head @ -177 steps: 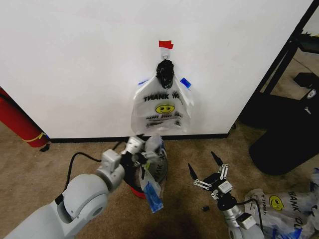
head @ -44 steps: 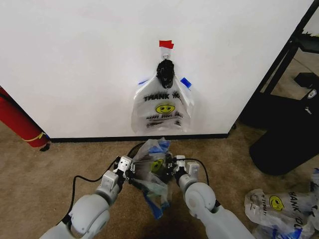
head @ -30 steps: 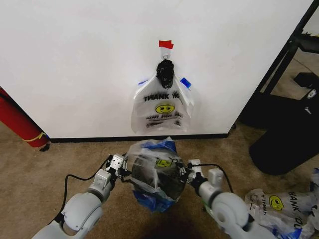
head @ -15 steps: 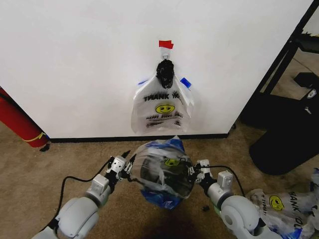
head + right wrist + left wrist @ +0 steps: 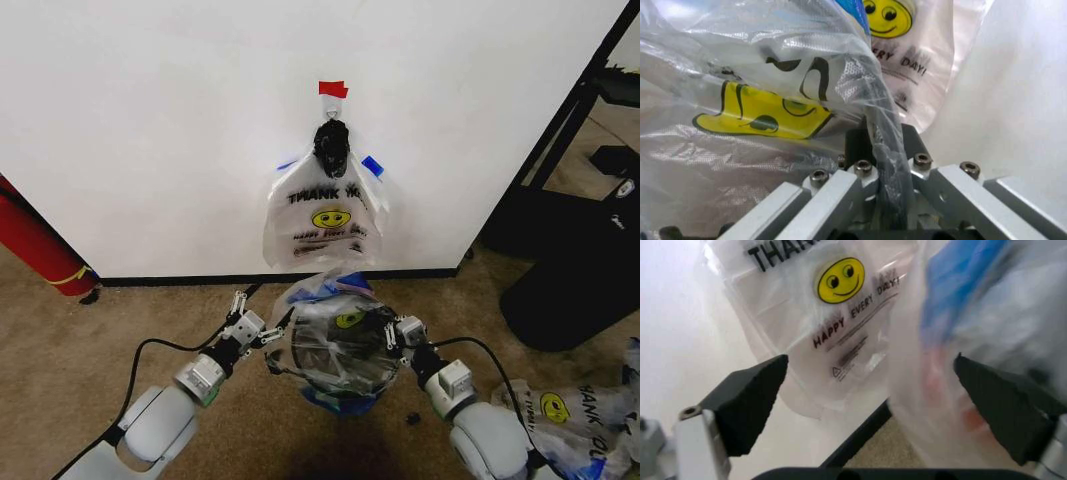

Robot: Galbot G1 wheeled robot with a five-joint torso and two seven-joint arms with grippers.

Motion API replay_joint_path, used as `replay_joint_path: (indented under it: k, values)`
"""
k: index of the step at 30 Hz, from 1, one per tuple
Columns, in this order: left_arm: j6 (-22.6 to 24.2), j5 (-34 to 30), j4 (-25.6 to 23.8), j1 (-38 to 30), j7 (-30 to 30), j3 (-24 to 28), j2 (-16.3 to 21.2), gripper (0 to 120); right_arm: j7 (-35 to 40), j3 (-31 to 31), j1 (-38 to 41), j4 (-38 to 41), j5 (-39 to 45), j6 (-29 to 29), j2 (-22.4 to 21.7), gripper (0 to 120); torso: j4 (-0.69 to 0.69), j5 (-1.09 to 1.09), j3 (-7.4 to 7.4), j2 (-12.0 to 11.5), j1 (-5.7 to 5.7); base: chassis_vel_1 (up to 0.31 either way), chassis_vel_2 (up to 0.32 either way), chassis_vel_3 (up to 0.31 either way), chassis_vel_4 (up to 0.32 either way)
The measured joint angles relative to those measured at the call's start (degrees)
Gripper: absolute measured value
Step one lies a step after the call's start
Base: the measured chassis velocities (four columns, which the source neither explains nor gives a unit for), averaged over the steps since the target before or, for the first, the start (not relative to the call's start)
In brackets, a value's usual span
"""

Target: Pick up the garbage bag from the wall and place it over the trash bin.

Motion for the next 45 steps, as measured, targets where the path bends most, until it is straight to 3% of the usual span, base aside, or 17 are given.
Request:
replay_joint_path:
  k: [11, 15, 22, 26, 35, 40, 43, 45]
  values:
    - [0.40, -3.71, 1.05, -4.23, -0.63, 1.47, -0.01, 100, -6.37, 2.94, -0.23, -1.91, -10.75, 6.79, 0.29, 0, 0.00, 0.01, 0.00, 0.00, 0.00, 0.000, 0.000, 0.000, 0.000]
    - [2.11, -4.71, 6.25, -8.17, -1.47, 2.54, -0.84, 100, -12.29, 4.87, -0.28, -2.45, -11.26, 10.82, 0.51, 0, 0.00, 0.00, 0.00, 0.00, 0.00, 0.000, 0.000, 0.000, 0.000]
    - [2.17, -5.60, 13.93, -11.52, -0.48, 2.79, -0.57, 100, -23.66, 7.04, 0.42, -5.41, -3.03, 15.45, -0.02, 0, -0.01, 0.00, 0.01, 0.00, 0.00, 0.000, 0.000, 0.000, 0.000]
    - [0.87, -5.42, 14.43, -10.72, 1.27, 2.30, -0.41, 100, -25.63, 6.78, 1.32, -7.09, 4.48, 15.39, -0.02, 0, 0.00, 0.00, 0.00, 0.00, 0.00, 0.000, 0.000, 0.000, 0.000]
    - [-4.16, -4.07, 11.26, -5.79, 5.52, -0.56, -1.01, 100, -11.46, 1.78, 3.97, -12.04, 17.41, 13.14, 1.81, 0, 0.00, 0.01, 0.00, 0.00, 0.00, 0.000, 0.000, 0.000, 0.000]
    - [-4.53, -5.87, 9.68, -3.27, 0.19, -2.88, -3.37, 100, -1.37, -1.42, 4.32, -14.64, 21.74, 12.45, 3.79, 0, 0.00, 0.00, 0.00, 0.00, 0.00, 0.000, 0.000, 0.000, 0.000]
    - [-1.67, -13.63, 3.78, 0.04, -6.65, -4.19, -5.68, 100, 6.25, -4.21, 4.31, -15.12, 23.64, 12.63, 5.23, 0, -0.01, 0.01, 0.00, 0.00, 0.00, 0.000, 0.000, 0.000, 0.000]
    - [1.10, -23.46, -1.55, 3.52, -9.57, -3.76, -6.68, 100, 10.10, -5.82, 4.12, -15.09, 24.10, 13.22, 6.10, 0, 0.00, 0.02, 0.00, 0.00, 0.00, 0.000, 0.000, 0.000, 0.000]
